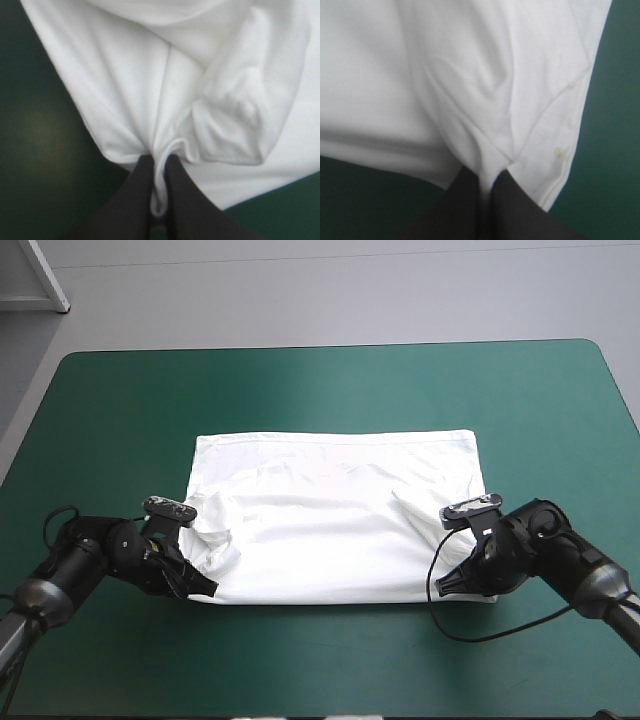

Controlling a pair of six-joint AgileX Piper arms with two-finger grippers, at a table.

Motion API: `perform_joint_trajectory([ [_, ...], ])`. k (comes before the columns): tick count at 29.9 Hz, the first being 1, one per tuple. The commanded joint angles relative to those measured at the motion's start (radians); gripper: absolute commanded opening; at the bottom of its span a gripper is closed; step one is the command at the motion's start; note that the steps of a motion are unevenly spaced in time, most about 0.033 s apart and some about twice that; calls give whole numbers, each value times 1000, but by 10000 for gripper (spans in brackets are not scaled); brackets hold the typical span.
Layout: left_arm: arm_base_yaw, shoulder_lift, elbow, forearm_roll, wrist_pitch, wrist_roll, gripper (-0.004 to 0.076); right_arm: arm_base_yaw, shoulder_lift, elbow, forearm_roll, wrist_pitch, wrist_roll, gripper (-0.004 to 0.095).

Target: Fold the cloth

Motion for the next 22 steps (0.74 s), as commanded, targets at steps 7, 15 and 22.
perform_joint_trajectory([
  [7, -3, -64, -223, 41, 115, -23, 21, 1, -82, -126, 35, 28, -9, -17],
  [15, -3, 76, -382, 41, 104, -28, 21, -1, -51, -254, -36, -109, -20, -17],
  [22, -3, 255, -549, 43, 99, -27, 21, -52, 122, -398, -151, -125, 6, -17],
])
